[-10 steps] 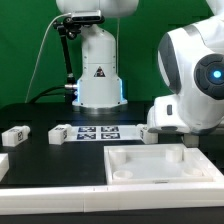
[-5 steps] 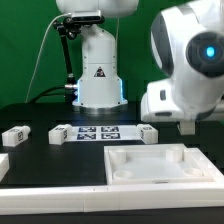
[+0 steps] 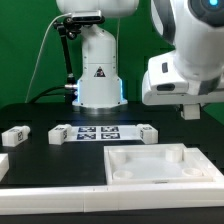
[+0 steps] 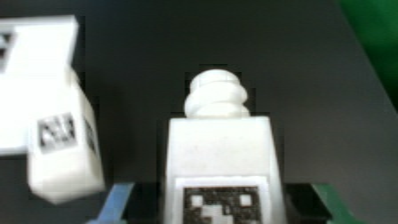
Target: Assemble one leg
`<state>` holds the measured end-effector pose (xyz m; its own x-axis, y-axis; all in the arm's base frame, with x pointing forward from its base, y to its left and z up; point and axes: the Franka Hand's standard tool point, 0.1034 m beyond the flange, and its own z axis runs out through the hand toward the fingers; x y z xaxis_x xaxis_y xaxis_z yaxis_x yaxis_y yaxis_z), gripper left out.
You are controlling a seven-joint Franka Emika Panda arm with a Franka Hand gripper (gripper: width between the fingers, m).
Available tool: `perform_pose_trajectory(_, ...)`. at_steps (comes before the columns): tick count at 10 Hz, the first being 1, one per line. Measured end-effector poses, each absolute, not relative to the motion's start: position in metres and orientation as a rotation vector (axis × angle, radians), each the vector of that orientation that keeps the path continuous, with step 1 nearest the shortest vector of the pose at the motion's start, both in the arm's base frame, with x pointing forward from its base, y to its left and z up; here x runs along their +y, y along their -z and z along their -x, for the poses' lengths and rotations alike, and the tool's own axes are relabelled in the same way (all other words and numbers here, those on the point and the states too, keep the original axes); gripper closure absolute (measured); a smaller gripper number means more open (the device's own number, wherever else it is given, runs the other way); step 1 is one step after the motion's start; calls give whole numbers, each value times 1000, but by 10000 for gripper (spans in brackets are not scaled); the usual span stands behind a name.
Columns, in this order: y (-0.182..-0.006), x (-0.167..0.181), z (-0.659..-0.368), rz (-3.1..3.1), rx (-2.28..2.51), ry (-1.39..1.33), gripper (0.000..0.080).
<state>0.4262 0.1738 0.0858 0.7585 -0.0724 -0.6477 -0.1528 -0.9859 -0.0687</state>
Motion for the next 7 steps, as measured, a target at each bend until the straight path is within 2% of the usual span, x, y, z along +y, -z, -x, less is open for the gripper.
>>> perform_pose_trajectory(2, -85, 174, -431, 2900, 198, -823, 515)
perform_pose_trajectory(3, -81, 168, -442, 2913, 140, -694, 514)
perform_pose_trajectory(4, -87, 158, -459, 2940, 99, -533, 514)
perform_pose_trajectory(7, -121, 144, -494, 3008, -4, -66, 514)
